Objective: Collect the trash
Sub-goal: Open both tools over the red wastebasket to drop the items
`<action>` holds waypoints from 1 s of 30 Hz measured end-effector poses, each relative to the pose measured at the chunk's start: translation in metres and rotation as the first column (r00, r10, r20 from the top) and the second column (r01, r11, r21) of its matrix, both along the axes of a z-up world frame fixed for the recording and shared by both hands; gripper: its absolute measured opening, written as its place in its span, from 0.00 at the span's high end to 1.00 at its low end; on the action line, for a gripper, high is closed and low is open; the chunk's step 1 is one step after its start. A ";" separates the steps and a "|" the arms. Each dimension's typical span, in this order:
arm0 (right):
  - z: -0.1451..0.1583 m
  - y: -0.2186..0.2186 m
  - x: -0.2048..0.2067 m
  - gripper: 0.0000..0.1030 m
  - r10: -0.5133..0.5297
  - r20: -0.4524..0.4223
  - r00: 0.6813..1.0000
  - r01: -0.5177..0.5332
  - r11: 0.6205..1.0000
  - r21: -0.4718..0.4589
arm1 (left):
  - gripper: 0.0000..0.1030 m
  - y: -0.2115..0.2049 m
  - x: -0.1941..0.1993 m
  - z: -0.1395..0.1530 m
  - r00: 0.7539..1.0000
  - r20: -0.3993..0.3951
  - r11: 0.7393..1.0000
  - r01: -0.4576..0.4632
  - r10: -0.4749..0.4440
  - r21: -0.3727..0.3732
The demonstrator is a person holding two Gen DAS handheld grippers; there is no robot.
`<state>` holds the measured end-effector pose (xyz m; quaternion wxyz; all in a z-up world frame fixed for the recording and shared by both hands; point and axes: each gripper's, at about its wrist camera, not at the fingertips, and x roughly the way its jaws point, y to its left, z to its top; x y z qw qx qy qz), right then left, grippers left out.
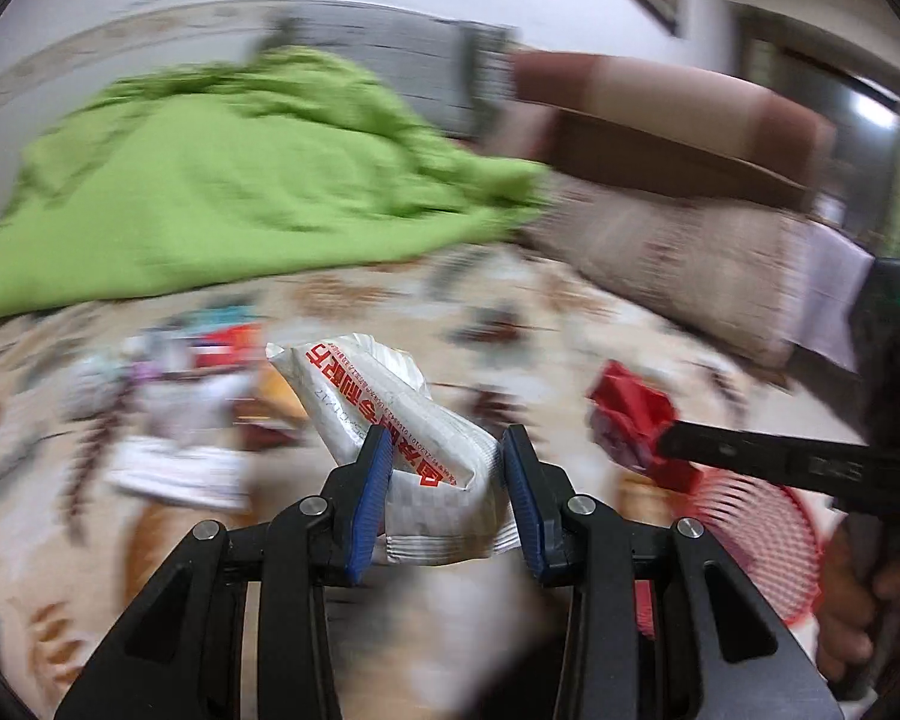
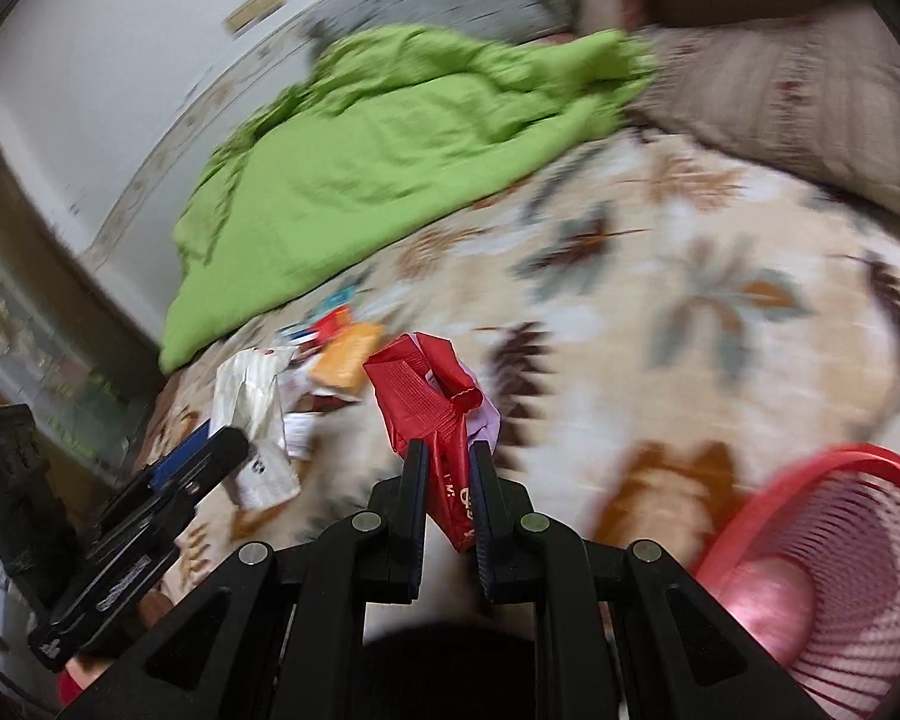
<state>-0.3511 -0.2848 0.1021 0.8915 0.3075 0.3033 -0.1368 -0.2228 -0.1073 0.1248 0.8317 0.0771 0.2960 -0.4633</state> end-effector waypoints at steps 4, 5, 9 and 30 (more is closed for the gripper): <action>-0.002 -0.029 -0.062 0.86 -0.123 -0.028 0.992 0.123 0.992 0.019 | 0.64 -0.040 -0.043 0.002 0.981 -0.072 0.984 0.178 -0.179 -0.011; -0.004 -0.035 -0.075 0.86 -0.151 -0.038 0.988 0.152 0.988 0.028 | 0.64 -0.054 -0.056 0.001 0.968 -0.101 0.973 0.230 -0.230 -0.013; -0.017 -0.055 -0.125 0.86 -0.246 -0.091 0.965 0.251 0.966 0.054 | 0.64 -0.096 -0.098 -0.011 0.916 -0.169 0.928 0.372 -0.365 0.012; -0.025 -0.054 -0.125 0.53 -0.228 -0.112 0.967 0.235 0.971 0.048 | 0.45 -0.091 -0.081 -0.011 0.951 -0.199 0.964 0.255 -0.236 0.077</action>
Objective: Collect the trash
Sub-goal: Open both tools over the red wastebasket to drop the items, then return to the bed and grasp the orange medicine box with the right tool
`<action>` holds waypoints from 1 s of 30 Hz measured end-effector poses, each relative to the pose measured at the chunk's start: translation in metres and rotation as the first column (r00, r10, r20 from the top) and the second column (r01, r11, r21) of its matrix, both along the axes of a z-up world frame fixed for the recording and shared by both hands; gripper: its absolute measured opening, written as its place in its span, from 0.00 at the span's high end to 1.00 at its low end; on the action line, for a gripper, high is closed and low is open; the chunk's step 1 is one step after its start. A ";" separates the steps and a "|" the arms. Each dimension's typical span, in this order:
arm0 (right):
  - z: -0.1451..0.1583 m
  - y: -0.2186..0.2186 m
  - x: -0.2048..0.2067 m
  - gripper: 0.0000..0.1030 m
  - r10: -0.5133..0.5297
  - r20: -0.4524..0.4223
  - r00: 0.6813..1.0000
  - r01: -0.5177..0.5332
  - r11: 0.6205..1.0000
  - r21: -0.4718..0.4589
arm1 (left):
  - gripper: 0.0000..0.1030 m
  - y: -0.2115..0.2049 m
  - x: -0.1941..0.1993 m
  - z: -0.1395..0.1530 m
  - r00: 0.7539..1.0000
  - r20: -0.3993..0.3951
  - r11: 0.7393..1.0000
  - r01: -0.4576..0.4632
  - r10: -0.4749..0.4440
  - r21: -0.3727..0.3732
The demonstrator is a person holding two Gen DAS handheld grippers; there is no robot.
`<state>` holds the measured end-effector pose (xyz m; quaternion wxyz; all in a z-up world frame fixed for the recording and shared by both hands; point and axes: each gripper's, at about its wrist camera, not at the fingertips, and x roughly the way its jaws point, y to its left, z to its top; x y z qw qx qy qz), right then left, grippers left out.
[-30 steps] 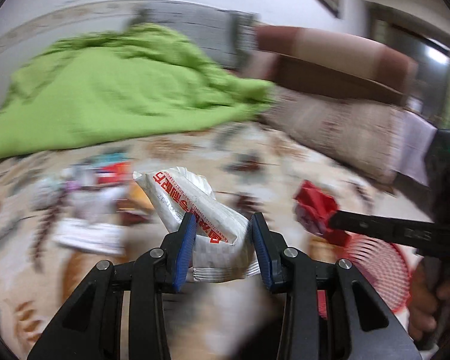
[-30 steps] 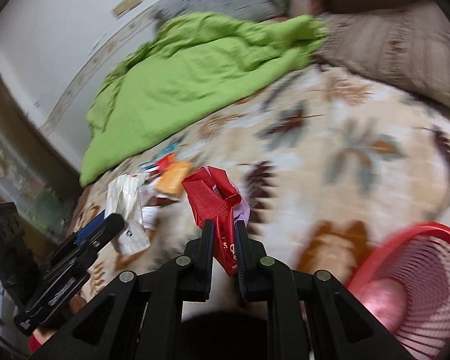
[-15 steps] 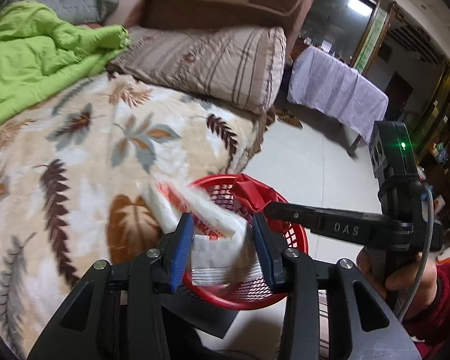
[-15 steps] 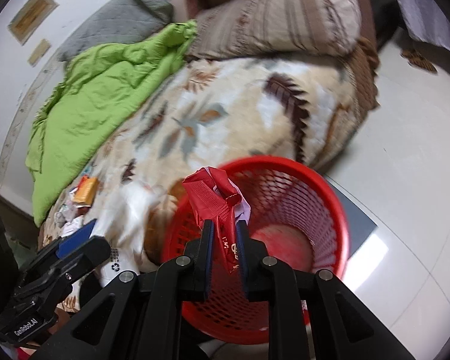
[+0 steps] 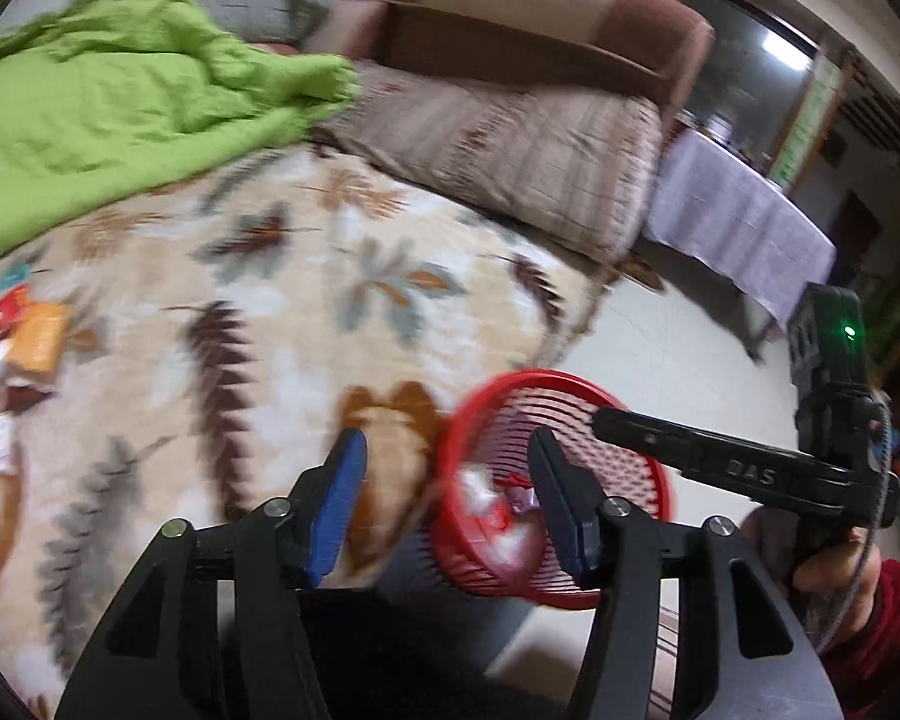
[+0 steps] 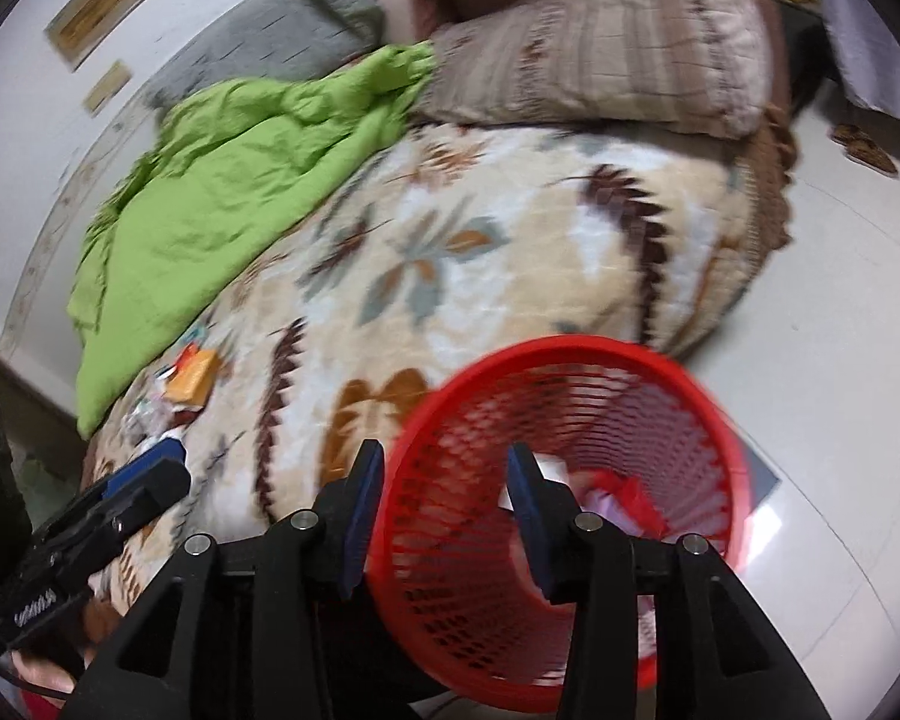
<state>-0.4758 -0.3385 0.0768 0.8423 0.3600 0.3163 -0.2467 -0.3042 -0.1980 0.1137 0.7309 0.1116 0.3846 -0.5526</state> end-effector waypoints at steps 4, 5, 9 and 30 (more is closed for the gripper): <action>0.002 0.019 0.034 0.51 0.098 0.010 0.995 -0.098 0.995 0.005 | 0.44 0.037 0.036 0.002 0.993 -0.005 0.993 -0.117 0.117 0.000; 0.004 0.026 0.046 0.51 0.127 0.014 0.992 -0.127 0.992 -0.001 | 0.44 0.046 0.045 0.002 0.989 0.001 0.989 -0.149 0.149 0.003; 0.007 0.045 0.083 0.48 0.209 0.016 0.978 -0.208 0.978 -0.017 | 0.43 0.087 0.081 -0.002 0.959 0.021 0.959 -0.284 0.283 0.014; -0.006 0.105 0.289 0.36 0.411 -0.029 0.911 -0.410 0.912 0.017 | 0.42 0.216 0.211 -0.054 0.692 0.048 0.689 -0.722 0.721 0.067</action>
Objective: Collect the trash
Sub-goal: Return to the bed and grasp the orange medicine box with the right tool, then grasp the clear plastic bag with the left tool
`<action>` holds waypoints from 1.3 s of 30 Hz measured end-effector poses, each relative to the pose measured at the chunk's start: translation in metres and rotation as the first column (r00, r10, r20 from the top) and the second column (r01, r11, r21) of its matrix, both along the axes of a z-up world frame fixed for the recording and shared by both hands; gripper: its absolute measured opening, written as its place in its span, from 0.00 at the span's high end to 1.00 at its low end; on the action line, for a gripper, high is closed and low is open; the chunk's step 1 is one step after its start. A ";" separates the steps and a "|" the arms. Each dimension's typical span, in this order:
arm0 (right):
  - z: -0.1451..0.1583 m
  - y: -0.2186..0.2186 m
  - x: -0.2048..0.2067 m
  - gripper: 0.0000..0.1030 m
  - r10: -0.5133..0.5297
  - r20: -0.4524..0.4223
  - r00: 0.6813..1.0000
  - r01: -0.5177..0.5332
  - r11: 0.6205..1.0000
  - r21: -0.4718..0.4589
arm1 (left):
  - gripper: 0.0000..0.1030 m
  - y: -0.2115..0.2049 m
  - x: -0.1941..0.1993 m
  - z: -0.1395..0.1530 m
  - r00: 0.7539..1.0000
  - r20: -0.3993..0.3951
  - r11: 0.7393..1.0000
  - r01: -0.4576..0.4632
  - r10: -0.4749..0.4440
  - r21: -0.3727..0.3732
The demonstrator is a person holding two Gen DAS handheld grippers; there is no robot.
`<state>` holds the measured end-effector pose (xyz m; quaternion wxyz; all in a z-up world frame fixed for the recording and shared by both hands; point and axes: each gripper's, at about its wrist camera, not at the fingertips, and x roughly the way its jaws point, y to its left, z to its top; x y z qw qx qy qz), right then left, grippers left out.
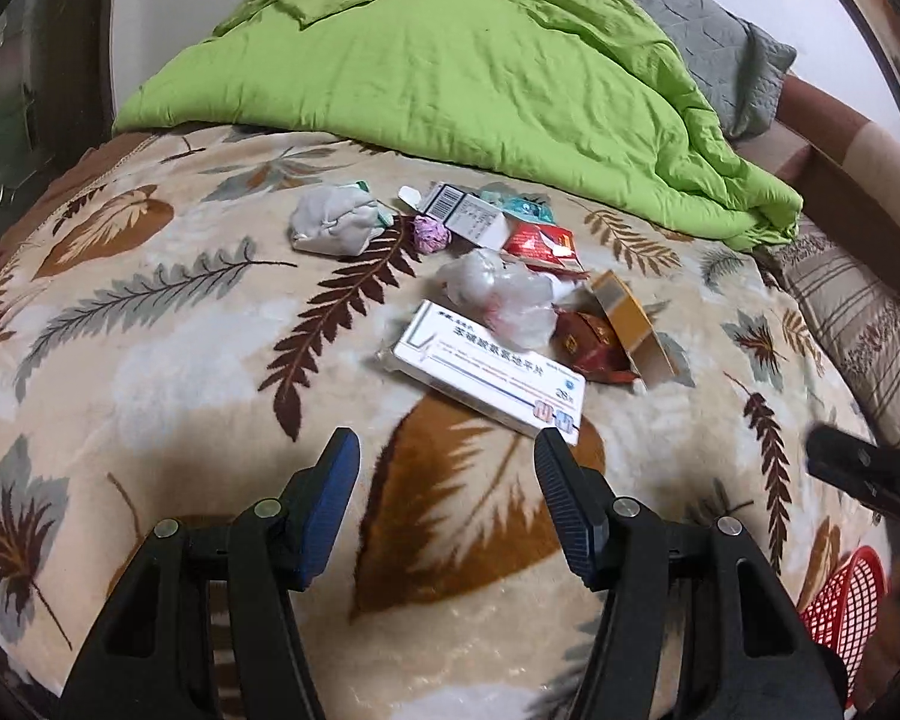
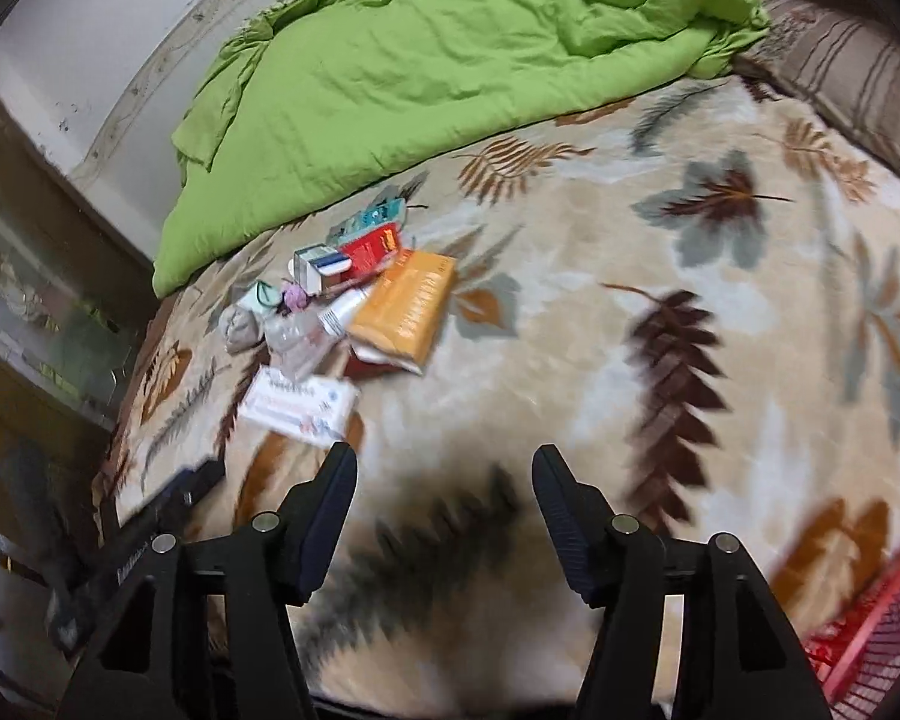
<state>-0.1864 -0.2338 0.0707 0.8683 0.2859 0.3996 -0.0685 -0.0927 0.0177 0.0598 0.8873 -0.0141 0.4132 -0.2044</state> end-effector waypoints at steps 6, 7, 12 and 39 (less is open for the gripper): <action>-0.014 -0.001 0.071 0.25 -0.055 -0.013 0.998 0.056 0.997 0.056 | 0.42 0.004 0.015 -0.006 1.000 -0.025 1.000 -0.015 0.014 -0.012; -0.017 -0.003 0.084 0.23 -0.069 -0.035 0.997 0.071 0.996 0.056 | 0.42 0.005 0.016 -0.007 0.999 -0.031 1.000 -0.014 0.013 -0.017; -0.036 -0.008 0.131 0.23 -0.123 -0.088 0.989 0.131 0.987 0.098 | 0.42 0.010 0.021 -0.007 0.999 -0.037 0.999 -0.029 0.027 -0.043; -0.012 -0.015 0.086 0.52 -0.159 0.105 0.982 0.165 0.985 -0.047 | 0.45 -0.071 0.126 -0.024 0.975 -0.217 0.990 -0.082 0.055 -0.117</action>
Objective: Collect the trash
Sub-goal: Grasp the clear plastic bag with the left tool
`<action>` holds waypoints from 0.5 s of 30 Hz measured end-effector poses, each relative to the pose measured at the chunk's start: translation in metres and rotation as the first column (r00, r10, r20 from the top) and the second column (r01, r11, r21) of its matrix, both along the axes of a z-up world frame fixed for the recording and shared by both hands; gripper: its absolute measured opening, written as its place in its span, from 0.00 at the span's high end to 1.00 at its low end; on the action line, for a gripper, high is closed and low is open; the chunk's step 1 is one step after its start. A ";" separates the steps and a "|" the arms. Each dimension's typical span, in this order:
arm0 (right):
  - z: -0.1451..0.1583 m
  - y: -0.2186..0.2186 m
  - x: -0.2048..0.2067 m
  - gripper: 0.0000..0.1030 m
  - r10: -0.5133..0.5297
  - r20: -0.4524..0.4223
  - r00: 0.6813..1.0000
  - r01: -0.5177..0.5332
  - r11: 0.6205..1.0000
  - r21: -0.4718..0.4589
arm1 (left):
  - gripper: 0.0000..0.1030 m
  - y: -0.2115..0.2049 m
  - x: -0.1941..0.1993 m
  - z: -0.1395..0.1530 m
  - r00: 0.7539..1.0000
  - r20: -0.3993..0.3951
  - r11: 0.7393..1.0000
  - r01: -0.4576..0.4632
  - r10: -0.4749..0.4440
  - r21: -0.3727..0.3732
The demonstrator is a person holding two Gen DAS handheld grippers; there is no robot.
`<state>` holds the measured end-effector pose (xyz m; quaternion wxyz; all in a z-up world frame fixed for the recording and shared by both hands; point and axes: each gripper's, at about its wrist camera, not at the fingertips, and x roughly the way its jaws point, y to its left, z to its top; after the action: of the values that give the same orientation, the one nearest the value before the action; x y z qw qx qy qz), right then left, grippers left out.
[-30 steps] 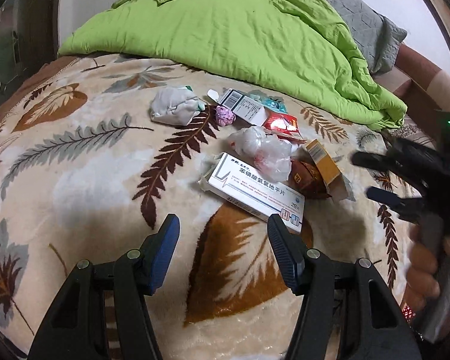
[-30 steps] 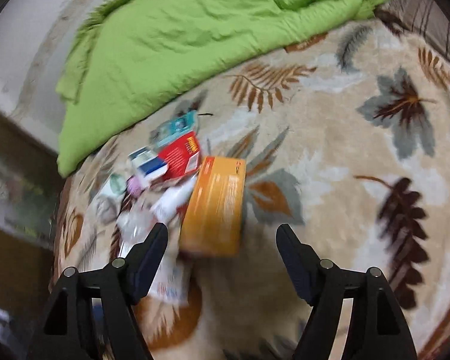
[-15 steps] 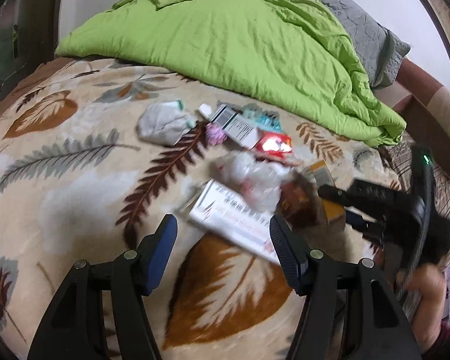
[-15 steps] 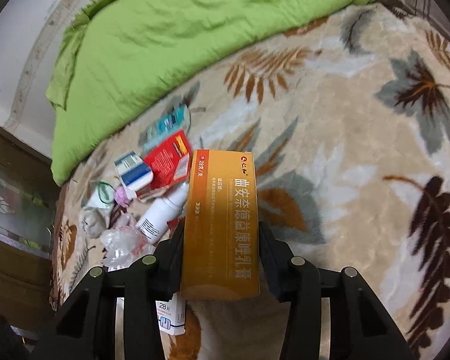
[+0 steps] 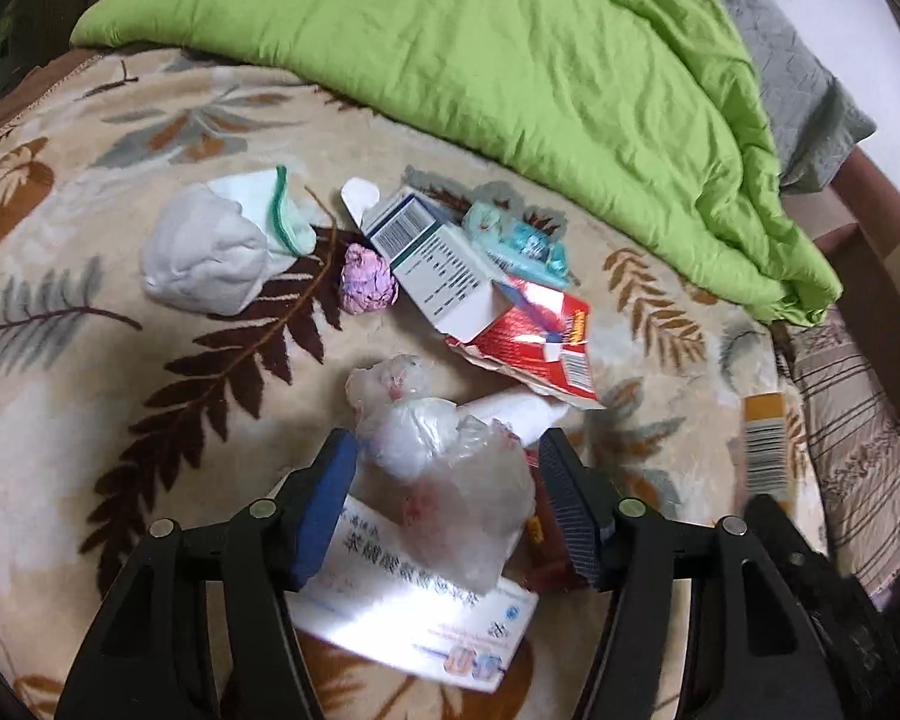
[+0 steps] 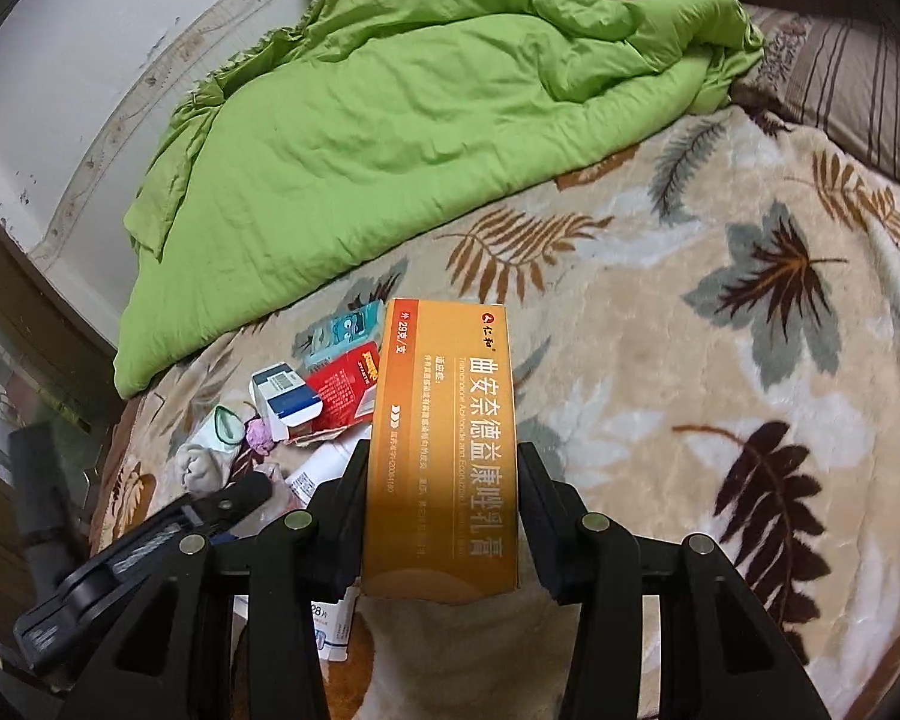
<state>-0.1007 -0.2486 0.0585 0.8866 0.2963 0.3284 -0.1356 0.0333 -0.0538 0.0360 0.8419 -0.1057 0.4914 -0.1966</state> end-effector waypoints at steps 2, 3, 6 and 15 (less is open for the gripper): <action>-0.001 0.001 0.002 0.52 0.011 0.001 1.000 -0.011 1.000 0.002 | 0.47 -0.002 0.001 -0.003 1.000 0.011 1.000 0.008 -0.008 0.015; -0.001 0.003 0.004 0.52 0.021 -0.001 1.000 -0.021 1.000 0.004 | 0.49 -0.001 0.001 -0.004 1.000 0.017 1.000 0.010 -0.010 0.015; -0.001 0.008 0.005 0.52 0.036 -0.001 0.999 -0.036 0.999 -0.002 | 0.57 0.001 0.000 -0.002 0.999 0.039 1.000 0.020 -0.020 0.008; 0.008 0.030 -0.006 0.52 0.079 0.022 0.997 -0.078 0.994 -0.076 | 0.60 0.019 -0.033 0.027 0.987 0.155 0.999 0.031 -0.033 0.017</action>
<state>-0.1066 -0.2183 0.0668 0.9057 0.2512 0.3234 -0.1091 -0.0001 -0.0347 0.0633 0.8750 -0.0761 0.4273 -0.2143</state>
